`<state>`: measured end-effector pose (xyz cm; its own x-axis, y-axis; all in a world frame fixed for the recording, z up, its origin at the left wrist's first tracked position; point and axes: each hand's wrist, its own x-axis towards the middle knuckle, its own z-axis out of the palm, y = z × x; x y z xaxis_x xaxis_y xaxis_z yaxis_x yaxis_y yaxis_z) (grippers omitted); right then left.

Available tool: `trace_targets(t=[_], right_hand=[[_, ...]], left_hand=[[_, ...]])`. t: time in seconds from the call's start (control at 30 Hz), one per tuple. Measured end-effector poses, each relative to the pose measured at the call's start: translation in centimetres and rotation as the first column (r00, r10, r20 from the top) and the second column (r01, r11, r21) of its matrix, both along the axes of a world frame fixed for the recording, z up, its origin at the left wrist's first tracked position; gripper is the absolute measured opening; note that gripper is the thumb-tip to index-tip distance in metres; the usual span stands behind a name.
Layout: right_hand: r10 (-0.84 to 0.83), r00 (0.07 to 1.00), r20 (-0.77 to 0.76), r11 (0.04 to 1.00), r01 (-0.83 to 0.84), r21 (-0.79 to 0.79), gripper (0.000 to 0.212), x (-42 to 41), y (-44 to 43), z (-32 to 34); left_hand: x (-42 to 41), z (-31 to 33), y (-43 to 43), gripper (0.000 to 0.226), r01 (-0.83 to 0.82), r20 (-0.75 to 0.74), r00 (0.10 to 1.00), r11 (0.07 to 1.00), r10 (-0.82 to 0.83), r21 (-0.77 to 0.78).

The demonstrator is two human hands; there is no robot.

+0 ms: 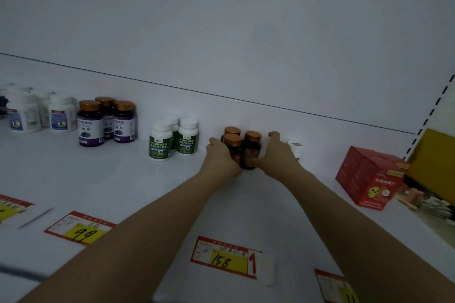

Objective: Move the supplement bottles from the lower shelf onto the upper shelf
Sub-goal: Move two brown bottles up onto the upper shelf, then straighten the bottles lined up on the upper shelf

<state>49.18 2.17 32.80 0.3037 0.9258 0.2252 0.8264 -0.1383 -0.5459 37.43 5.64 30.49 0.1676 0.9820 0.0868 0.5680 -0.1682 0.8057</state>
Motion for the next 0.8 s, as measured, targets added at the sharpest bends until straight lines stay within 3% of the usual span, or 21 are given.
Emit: trace_targets(t=[0.1, 0.17, 0.4, 0.57, 0.67, 0.8], right_hand=[[-0.011, 0.993, 0.114, 0.999, 0.016, -0.047, 0.061, -0.2, -2.7, 0.8], [-0.006, 0.982, 0.187, 0.995, 0.025, -0.095, 0.055, -0.7, -4.5, 1.2], [0.013, 0.943, 0.332, 0.980, 0.053, -0.190, 0.053, -4.4, -11.8, 2.4], [-0.020, 0.934, 0.356, 0.977, 0.093, -0.189, 0.056, -8.4, -17.6, 2.4], [-0.044, 0.929, 0.366, 0.981, 0.110, -0.162, 0.052, -11.2, -20.8, 2.0], [-0.072, 0.924, 0.375, 0.980, 0.136, -0.148, 0.040, -14.2, -24.2, 0.9]], left_hand=[[-0.4, 0.5, -1.8, 0.080, 0.032, -0.048, 0.998, 0.999, -0.033, -0.024], [-1.0, 0.5, -3.2, 0.078, 0.050, -0.181, 0.982, 0.999, -0.053, -0.019], [-5.8, 1.8, -8.5, 0.037, 0.222, -0.418, 0.892, 0.973, -0.176, 0.065], [-11.1, 2.3, -13.9, 0.011, 0.317, -0.450, 0.866, 0.935, -0.218, 0.159], [-14.3, 2.2, -17.2, 0.016, 0.370, -0.430, 0.873, 0.888, -0.231, 0.273], [-17.4, 1.4, -21.2, 0.017, 0.401, -0.371, 0.881, 0.879, -0.294, 0.257]])
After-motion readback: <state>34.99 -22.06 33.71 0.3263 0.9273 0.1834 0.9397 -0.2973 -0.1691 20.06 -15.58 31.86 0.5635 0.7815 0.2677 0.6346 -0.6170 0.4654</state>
